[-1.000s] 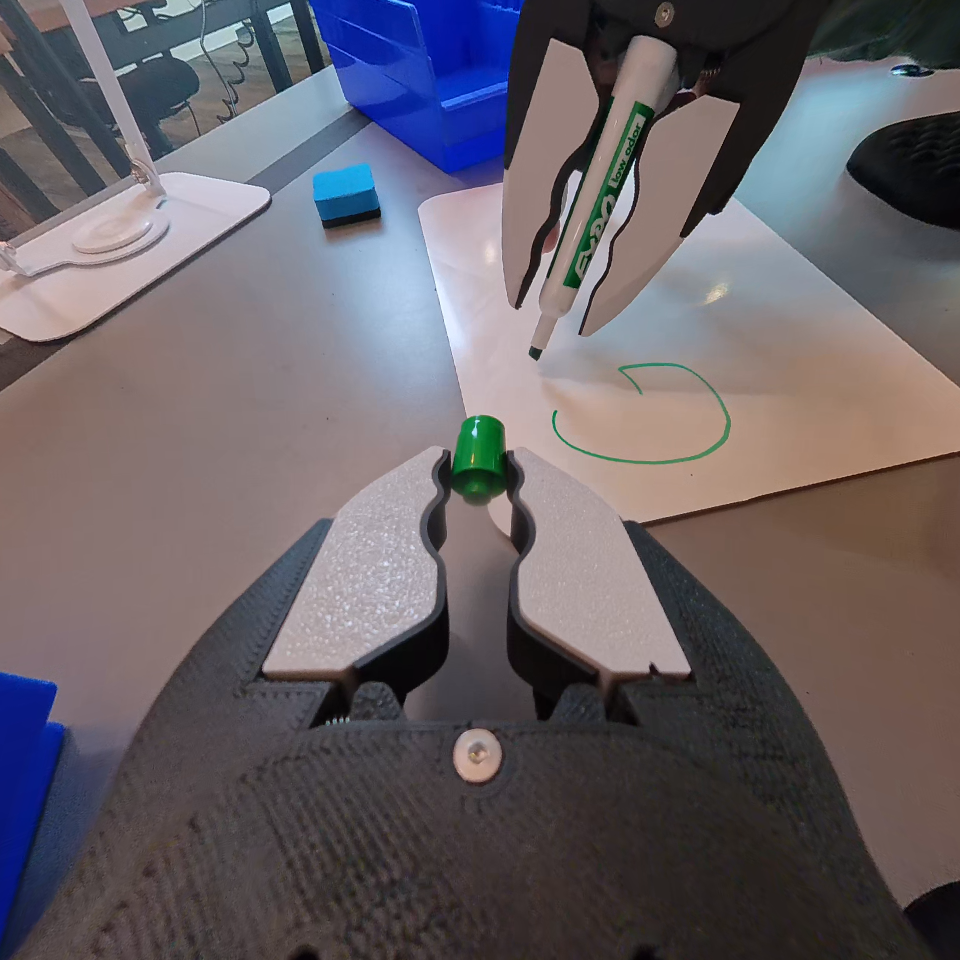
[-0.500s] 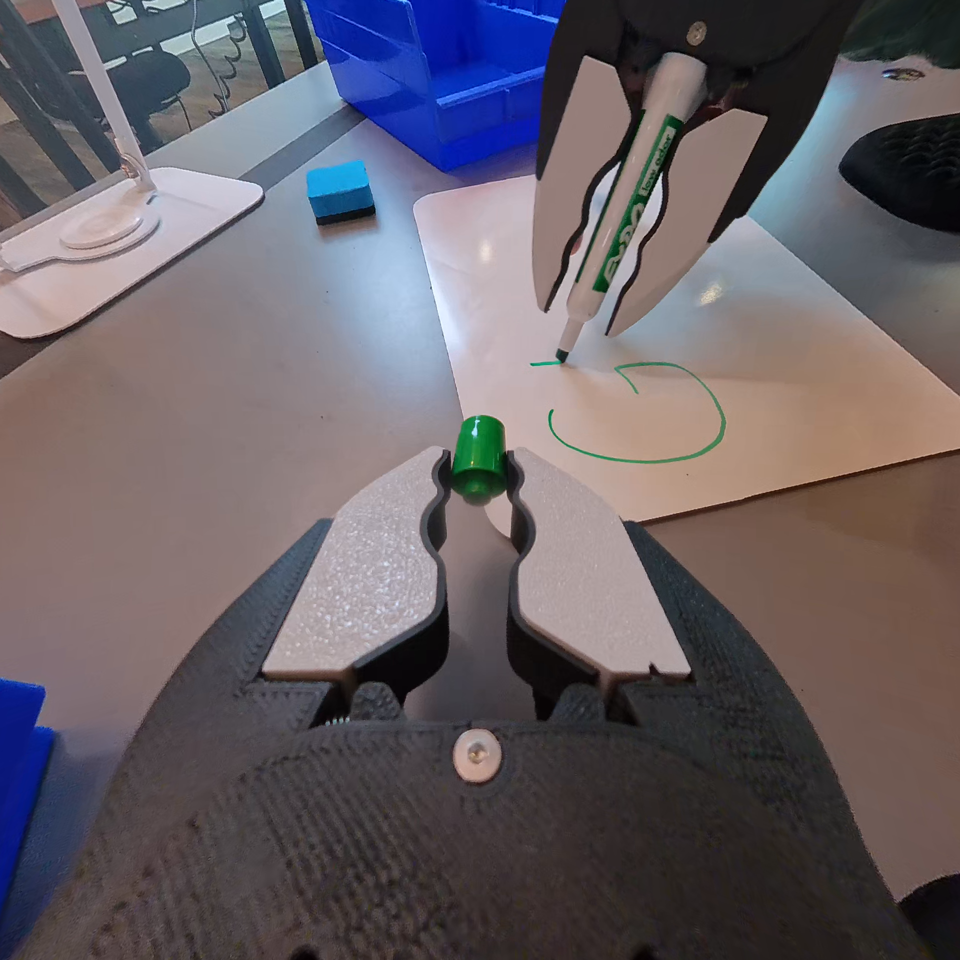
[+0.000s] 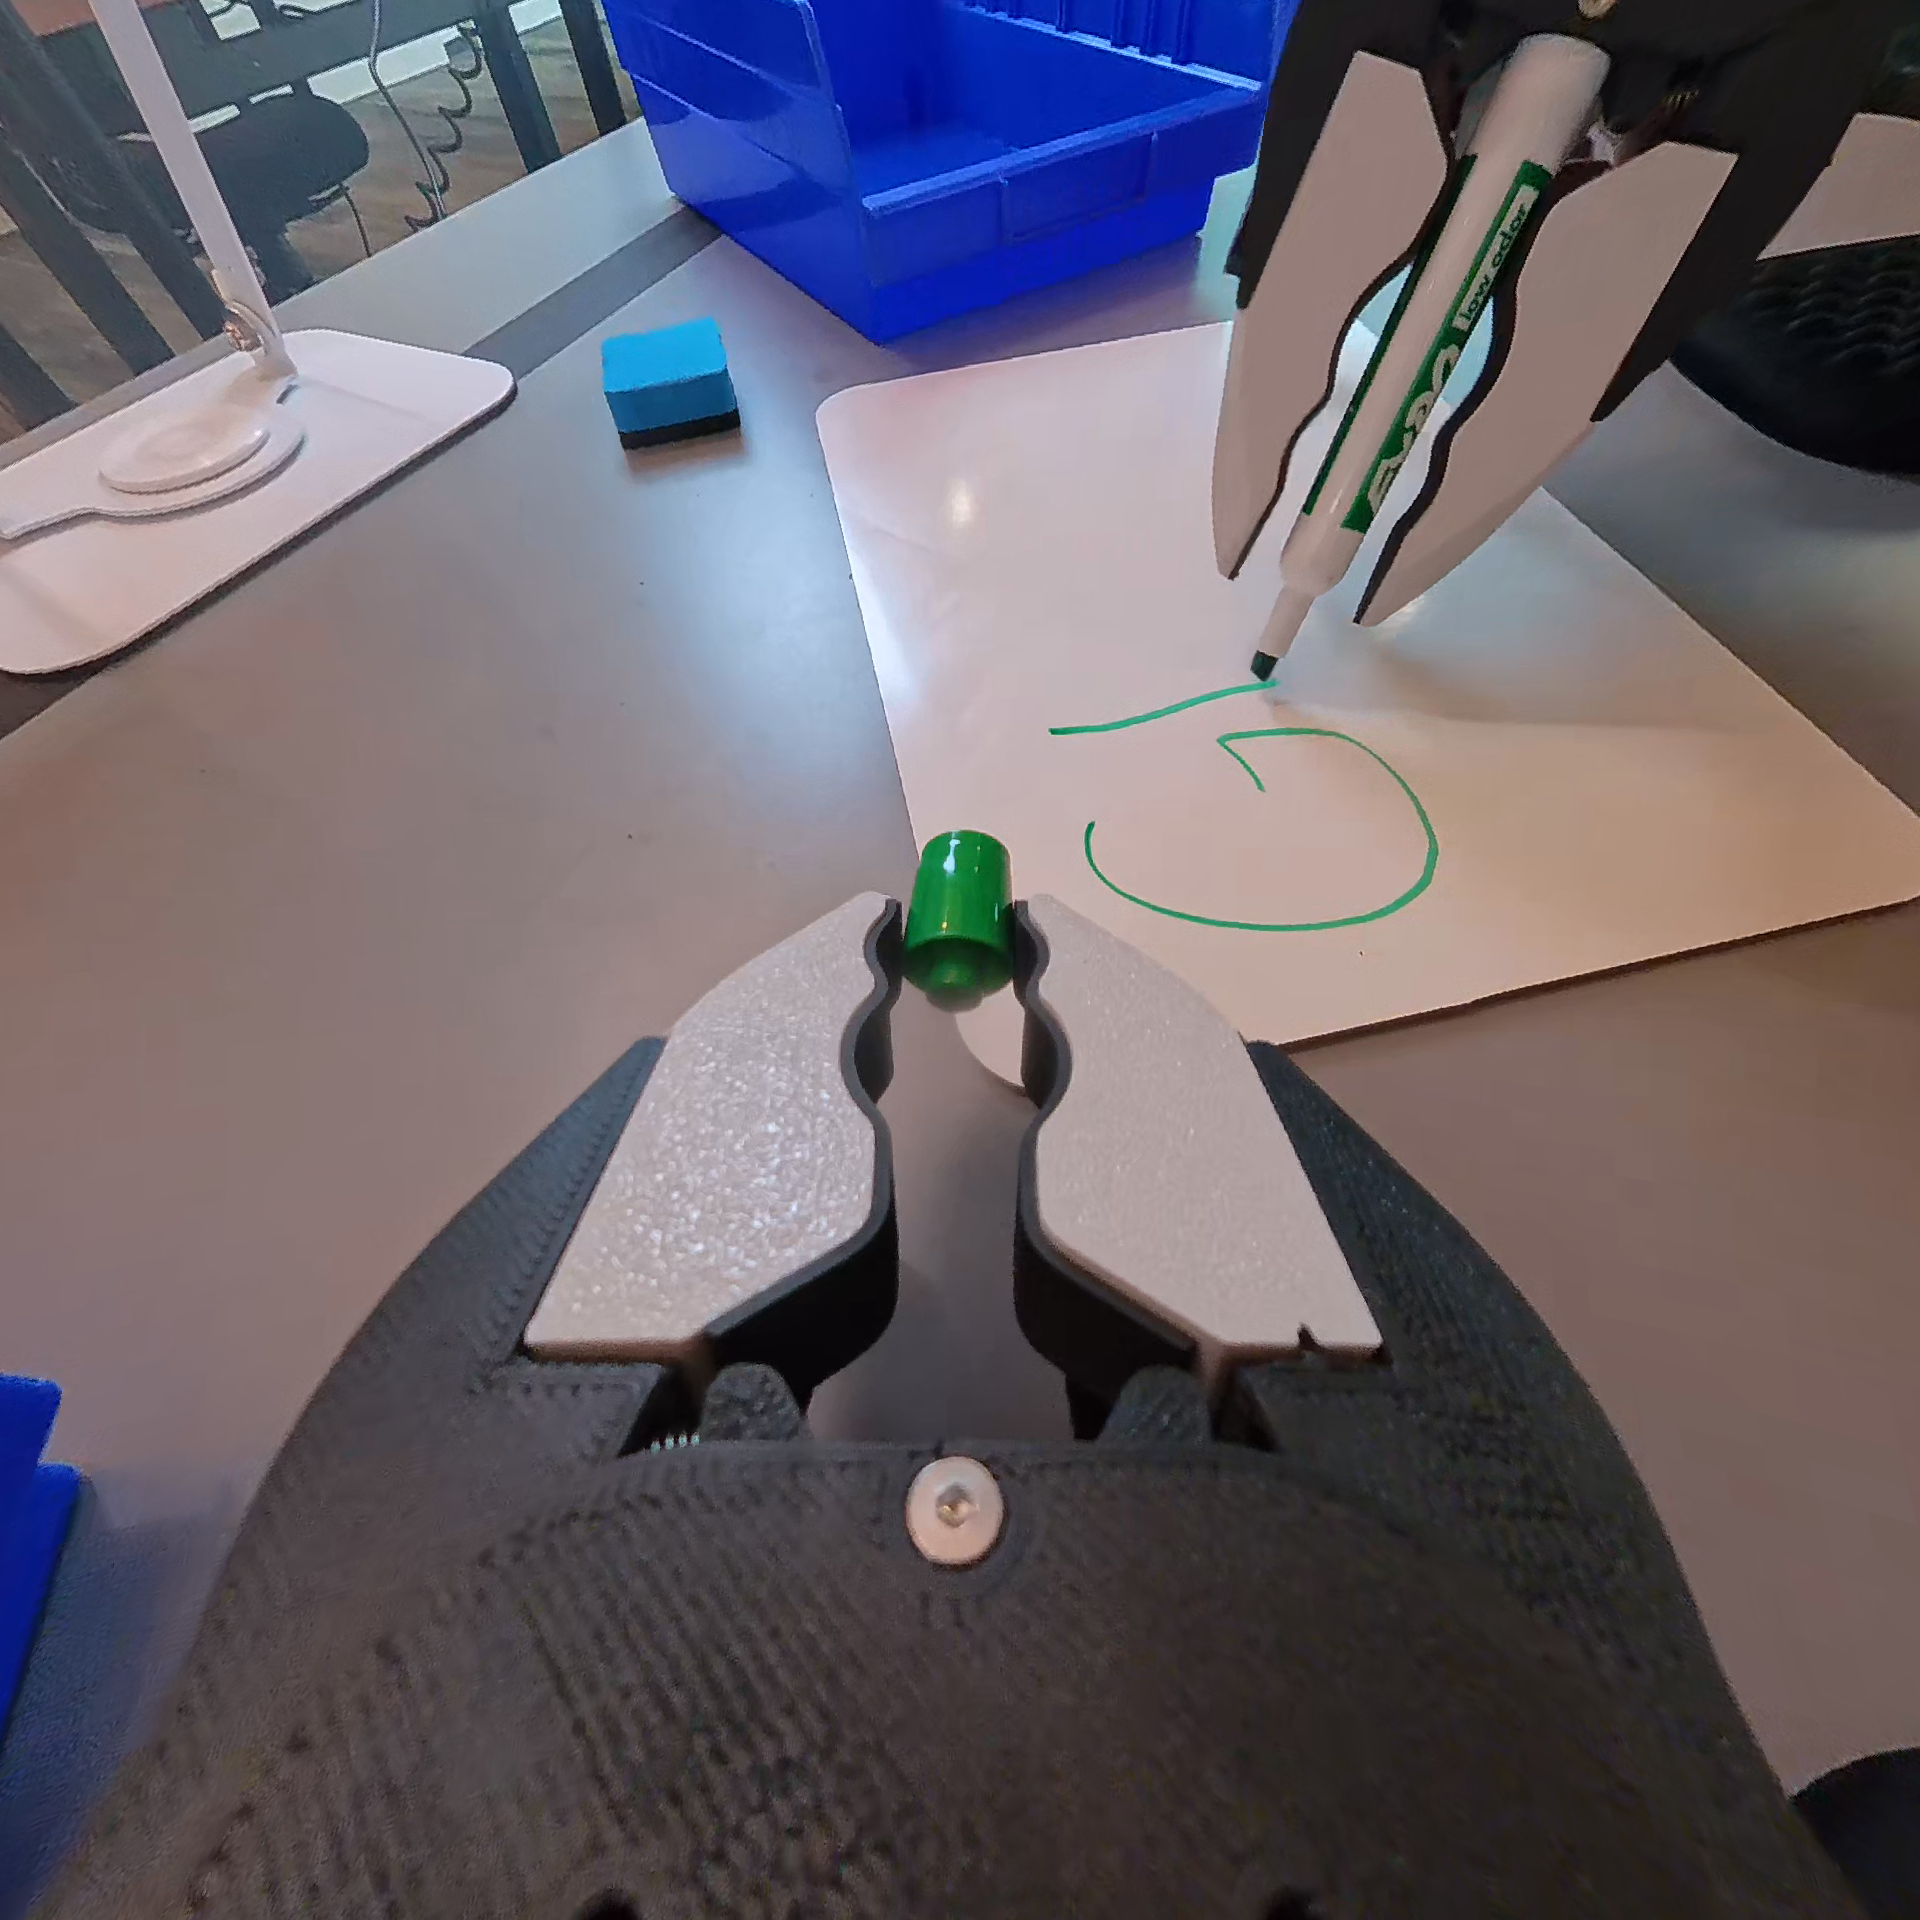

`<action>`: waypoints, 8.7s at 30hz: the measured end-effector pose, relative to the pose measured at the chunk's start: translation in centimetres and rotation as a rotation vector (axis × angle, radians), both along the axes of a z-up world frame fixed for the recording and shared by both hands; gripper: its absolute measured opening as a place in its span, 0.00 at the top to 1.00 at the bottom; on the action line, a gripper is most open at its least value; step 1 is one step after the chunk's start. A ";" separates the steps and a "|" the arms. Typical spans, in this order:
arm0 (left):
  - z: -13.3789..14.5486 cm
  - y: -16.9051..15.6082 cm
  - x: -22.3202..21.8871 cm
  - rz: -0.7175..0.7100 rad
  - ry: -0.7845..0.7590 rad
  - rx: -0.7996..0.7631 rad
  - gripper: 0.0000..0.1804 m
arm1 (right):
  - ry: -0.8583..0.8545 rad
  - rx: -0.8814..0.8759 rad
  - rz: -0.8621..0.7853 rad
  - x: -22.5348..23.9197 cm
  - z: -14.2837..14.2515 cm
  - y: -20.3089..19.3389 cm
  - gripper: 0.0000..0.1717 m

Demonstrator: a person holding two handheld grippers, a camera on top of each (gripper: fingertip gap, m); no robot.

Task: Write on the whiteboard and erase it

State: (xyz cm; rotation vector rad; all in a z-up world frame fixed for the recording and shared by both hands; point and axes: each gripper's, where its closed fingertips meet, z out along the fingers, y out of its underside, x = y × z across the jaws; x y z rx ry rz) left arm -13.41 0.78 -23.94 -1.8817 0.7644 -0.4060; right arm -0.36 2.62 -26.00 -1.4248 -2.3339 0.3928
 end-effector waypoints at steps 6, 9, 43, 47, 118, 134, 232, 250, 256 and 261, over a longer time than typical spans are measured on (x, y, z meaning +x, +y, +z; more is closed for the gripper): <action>0.0 0.0 -0.1 0.003 -0.003 0.000 0.89 | 0.036 0.004 -0.006 -2.0 0.4 1.2 0.80; 0.1 0.1 -0.2 0.004 -0.005 -0.001 0.89 | 0.026 -0.001 0.003 -2.5 0.1 1.3 0.80; -0.1 0.0 -0.2 0.000 -0.001 -0.005 0.89 | 0.005 0.023 -0.062 -3.4 -0.4 5.6 0.80; -0.1 0.0 -0.2 0.001 0.000 -0.007 0.89 | -0.013 0.017 -0.061 -2.9 -0.4 5.5 0.80; -0.4 0.1 -0.4 0.005 0.007 -0.016 0.89 | -0.016 0.022 -0.128 -1.3 -0.4 8.7 0.80; -0.3 0.2 -0.4 0.009 0.013 -0.009 0.89 | 0.007 -0.053 -0.098 2.4 0.2 3.8 0.80; -0.4 0.1 -0.4 0.003 0.011 -0.017 0.89 | 0.028 0.036 -0.250 1.3 0.2 13.9 0.80; -0.5 0.1 -0.5 0.006 0.010 -0.020 0.89 | -0.059 0.068 -0.233 2.8 -0.4 14.7 0.80; -0.5 0.1 -0.4 0.002 0.018 -0.019 0.89 | -0.116 0.048 -0.219 5.9 -0.4 12.9 0.80; -0.6 0.1 -0.3 -0.001 0.023 -0.019 0.89 | -0.114 0.047 -0.216 6.8 -0.4 12.2 0.80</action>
